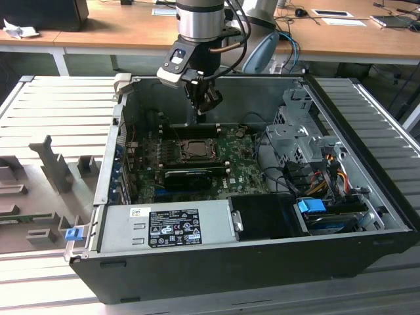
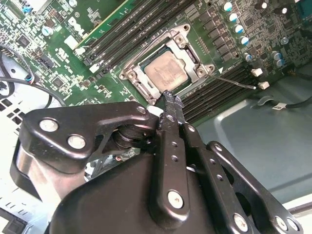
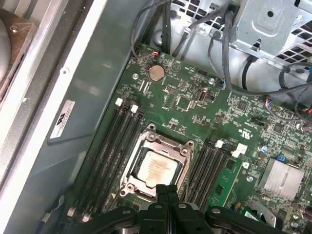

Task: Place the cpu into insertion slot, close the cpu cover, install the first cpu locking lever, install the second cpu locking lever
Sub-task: 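Install the first cpu locking lever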

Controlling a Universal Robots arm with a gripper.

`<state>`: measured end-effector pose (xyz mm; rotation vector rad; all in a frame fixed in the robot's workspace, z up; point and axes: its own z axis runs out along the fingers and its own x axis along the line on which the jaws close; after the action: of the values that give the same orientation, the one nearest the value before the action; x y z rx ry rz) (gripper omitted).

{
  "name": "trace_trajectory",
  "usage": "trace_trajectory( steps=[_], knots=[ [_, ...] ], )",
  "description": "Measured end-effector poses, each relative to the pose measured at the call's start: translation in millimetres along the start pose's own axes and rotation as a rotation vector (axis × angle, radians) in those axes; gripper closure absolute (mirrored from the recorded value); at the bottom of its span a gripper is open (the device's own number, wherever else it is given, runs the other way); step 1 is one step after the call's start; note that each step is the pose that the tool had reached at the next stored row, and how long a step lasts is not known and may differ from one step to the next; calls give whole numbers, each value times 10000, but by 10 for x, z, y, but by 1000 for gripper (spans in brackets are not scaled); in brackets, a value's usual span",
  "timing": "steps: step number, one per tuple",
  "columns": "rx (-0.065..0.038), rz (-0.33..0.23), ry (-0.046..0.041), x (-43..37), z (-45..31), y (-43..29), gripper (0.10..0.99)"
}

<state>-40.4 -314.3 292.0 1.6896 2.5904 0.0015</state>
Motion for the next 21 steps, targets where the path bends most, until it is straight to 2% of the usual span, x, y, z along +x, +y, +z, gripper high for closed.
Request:
trace_trajectory(
  steps=[6,21],
  knots=[
    [-11,-257,7,0,0,0,980],
    [-62,-1540,42,0,0,0,980]
  ],
)
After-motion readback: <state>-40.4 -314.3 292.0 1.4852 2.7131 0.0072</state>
